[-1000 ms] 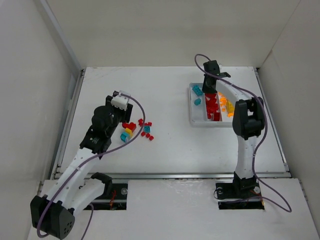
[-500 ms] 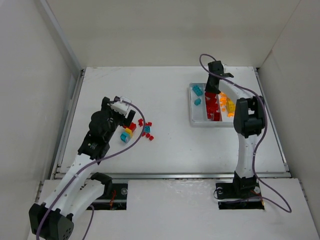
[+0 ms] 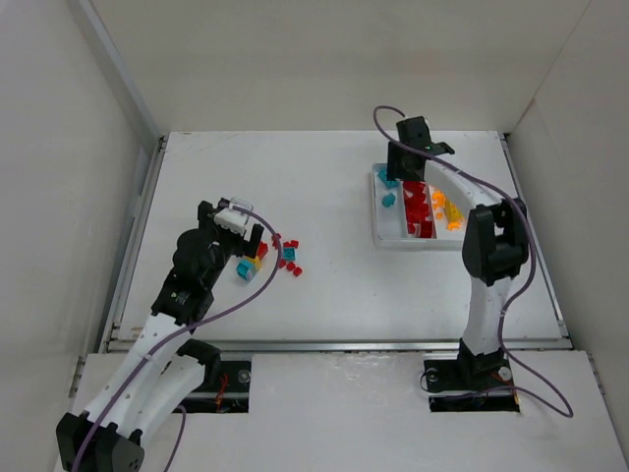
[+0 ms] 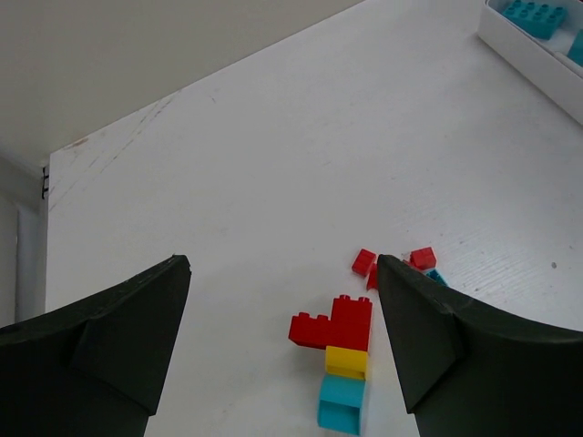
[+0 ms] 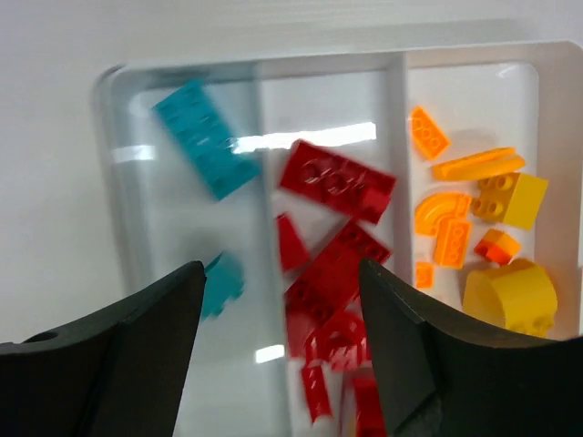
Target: Sort the legos into containers by color
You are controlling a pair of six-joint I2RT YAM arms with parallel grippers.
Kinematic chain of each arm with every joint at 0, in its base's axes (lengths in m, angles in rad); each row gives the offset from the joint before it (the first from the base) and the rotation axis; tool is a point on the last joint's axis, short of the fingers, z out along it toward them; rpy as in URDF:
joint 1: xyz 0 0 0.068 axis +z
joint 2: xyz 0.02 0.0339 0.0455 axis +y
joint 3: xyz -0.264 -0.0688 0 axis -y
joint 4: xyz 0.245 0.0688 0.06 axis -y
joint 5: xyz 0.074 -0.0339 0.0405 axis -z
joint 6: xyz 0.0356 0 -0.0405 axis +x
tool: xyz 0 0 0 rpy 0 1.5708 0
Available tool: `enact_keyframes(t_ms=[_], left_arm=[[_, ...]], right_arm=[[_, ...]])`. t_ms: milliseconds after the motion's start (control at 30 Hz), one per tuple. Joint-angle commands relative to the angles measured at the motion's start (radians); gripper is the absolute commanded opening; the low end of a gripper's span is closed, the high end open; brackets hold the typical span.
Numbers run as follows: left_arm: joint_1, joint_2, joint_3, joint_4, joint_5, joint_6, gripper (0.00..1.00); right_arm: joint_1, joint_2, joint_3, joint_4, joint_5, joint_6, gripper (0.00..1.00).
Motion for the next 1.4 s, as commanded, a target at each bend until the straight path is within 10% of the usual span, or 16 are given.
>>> enact_keyframes(t_ms=[0, 367, 1000, 1200, 1367], left_arm=[[-0.002, -0.013, 0.003, 0.011, 0.014, -0.034, 0.81], [-0.002, -0.136, -0.008, -0.055, -0.058, -0.047, 0.82], [-0.002, -0.24, -0.056, -0.092, -0.11, -0.068, 0.83], [-0.002, -0.249, -0.065, -0.103, -0.11, -0.068, 0.83], [-0.002, -0.249, -0.065, -0.103, -0.11, -0.068, 0.83]], right_arm=[[0.147, -0.175, -0.05, 0.031, 0.006, -0.135, 0.74], [0.638, -0.152, -0.25, 0.084, -0.291, -0.236, 0.79], [0.744, -0.025, -0.287, 0.181, -0.299, -0.142, 0.69], [0.744, 0.01, -0.25, 0.181, -0.289, -0.142, 0.54], [0.744, 0.009, -0.238, 0.169, -0.289, -0.142, 0.22]])
